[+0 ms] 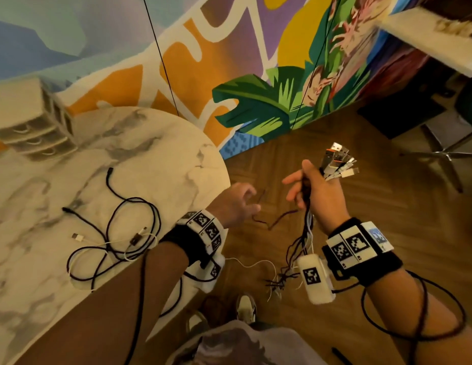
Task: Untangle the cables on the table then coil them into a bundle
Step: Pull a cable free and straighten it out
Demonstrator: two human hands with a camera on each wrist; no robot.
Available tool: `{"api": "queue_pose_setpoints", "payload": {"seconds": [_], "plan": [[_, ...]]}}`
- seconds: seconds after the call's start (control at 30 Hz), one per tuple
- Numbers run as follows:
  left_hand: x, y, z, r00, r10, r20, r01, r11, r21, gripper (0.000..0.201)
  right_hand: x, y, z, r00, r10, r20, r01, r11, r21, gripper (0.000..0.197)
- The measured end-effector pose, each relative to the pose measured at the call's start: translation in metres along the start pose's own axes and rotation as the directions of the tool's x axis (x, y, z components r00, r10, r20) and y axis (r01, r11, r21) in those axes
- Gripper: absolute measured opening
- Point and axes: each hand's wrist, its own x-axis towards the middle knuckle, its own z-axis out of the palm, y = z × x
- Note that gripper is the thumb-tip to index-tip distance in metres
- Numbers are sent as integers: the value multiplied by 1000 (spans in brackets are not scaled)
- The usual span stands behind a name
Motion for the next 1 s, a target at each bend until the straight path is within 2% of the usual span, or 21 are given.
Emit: {"api": "queue_pose_setpoints", "payload": {"seconds": [0.07,0.1,0.17,0.23,0.27,0.33,0.37,0.43,0.5,0.53,0.57,0.6,0.63,0.7,0.73,0.8,0.9,1.0], "plan": [[-6,29,0,965,246,-86,-258,948,-188,42,1,0,7,1000,-15,1,15,999,49,48],[-9,42,2,954,293,-70,-300,908,-292,48,3,1,11,1000,-25,-10,26,996,80,45],[-9,61,8,960,276,49,-224,860,-459,47,9,0,16,996,-79,-35,83,988,134,42],[-5,72,13,959,264,106,-194,880,-433,31,15,-2,19,984,-175,-39,177,982,70,44],[-3,75,15,965,245,98,-188,900,-393,24,17,-1,19,978,-209,-13,210,978,18,44],[-2,82,18,973,229,11,-199,869,-453,33,18,-1,18,981,-189,46,191,981,-41,44],[-2,85,19,976,216,-39,-201,810,-551,41,17,-2,18,987,-147,71,149,988,-28,42],[-3,92,21,988,131,-83,-151,702,-695,43,17,1,15,987,-114,109,114,993,9,40],[-3,96,15,994,2,-110,-83,661,-746,52,15,9,13,973,-137,186,134,991,25,43],[-3,97,8,991,-38,-126,-72,641,-764,46,12,16,13,966,-118,230,105,992,71,45],[0,97,1,988,-57,-140,-76,614,-786,32,9,25,14,955,-93,280,71,994,88,45],[-1,99,-8,991,-42,-126,-76,600,-797,35,5,34,17,939,-71,337,50,996,70,43],[0,101,-18,992,-19,-125,-88,606,-790,46,2,43,21,923,-57,381,58,998,8,39],[-2,107,-30,979,68,-190,-179,729,-661,52,3,59,31,921,-45,387,95,989,-110,34],[-5,109,-34,964,142,-225,-241,824,-513,49,8,65,35,938,-41,345,107,979,-174,37],[-10,117,-45,920,309,-243,-363,904,-225,45,20,71,39,965,-10,261,80,962,-260,29],[-19,133,-78,857,445,-259,-456,890,19,38,29,96,32,975,111,191,-49,952,-301,42],[-26,141,-113,786,507,-355,-438,861,259,39,32,127,18,960,253,118,-187,897,-400,48]]}}
